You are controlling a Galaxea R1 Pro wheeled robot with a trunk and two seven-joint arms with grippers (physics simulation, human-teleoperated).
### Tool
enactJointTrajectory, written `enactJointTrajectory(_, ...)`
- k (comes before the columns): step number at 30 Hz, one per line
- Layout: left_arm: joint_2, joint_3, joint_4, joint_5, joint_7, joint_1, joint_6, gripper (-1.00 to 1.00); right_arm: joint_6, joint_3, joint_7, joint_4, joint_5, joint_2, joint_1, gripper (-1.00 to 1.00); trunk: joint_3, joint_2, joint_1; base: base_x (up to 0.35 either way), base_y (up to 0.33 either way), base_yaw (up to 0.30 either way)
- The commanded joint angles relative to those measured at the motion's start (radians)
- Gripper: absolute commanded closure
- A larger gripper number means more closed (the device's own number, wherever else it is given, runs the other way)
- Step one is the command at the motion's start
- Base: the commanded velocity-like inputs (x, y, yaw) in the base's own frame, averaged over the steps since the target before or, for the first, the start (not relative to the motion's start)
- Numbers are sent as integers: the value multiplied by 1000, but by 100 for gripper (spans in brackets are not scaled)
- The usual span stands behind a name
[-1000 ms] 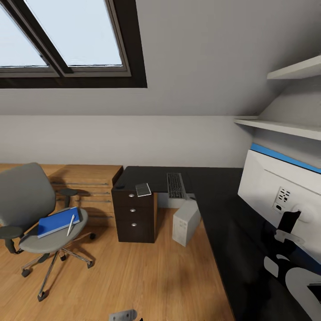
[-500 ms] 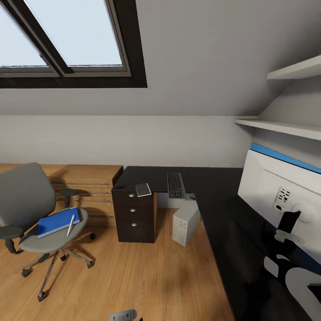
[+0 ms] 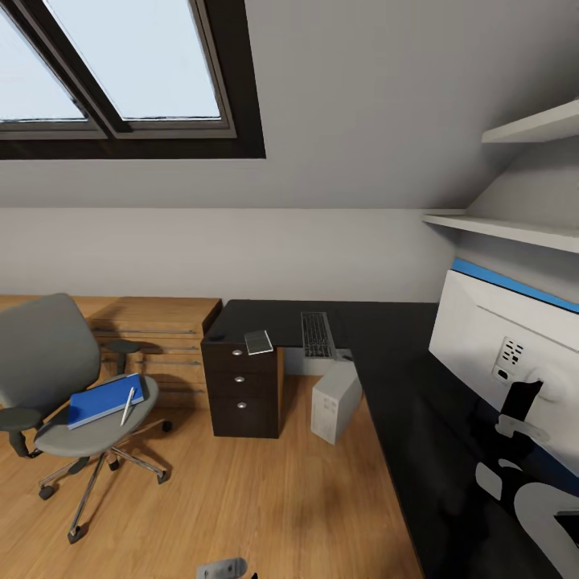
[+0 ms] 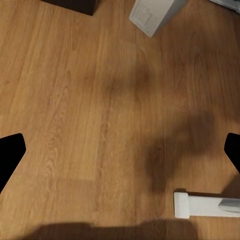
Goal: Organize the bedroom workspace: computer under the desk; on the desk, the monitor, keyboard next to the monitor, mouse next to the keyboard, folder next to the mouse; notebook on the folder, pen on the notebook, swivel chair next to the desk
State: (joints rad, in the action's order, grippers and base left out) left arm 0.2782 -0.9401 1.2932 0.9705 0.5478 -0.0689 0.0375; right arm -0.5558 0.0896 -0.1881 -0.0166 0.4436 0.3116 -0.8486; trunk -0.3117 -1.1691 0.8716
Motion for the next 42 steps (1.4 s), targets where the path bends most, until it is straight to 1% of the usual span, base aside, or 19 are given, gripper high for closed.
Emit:
enactJointTrajectory(1, 1, -4, 1, 8, 6, -2, 4, -100, -2, 9, -4, -2, 4, 0, -1, -100, -1, -1, 0, 0, 0, 0)
enactJointTrajectory(42, 1, -5, 1, 10, 4, -2, 4, -100, -1, 8, -4, -2, 12, 1, -1, -100, -1, -1, 0, 0, 0, 0)
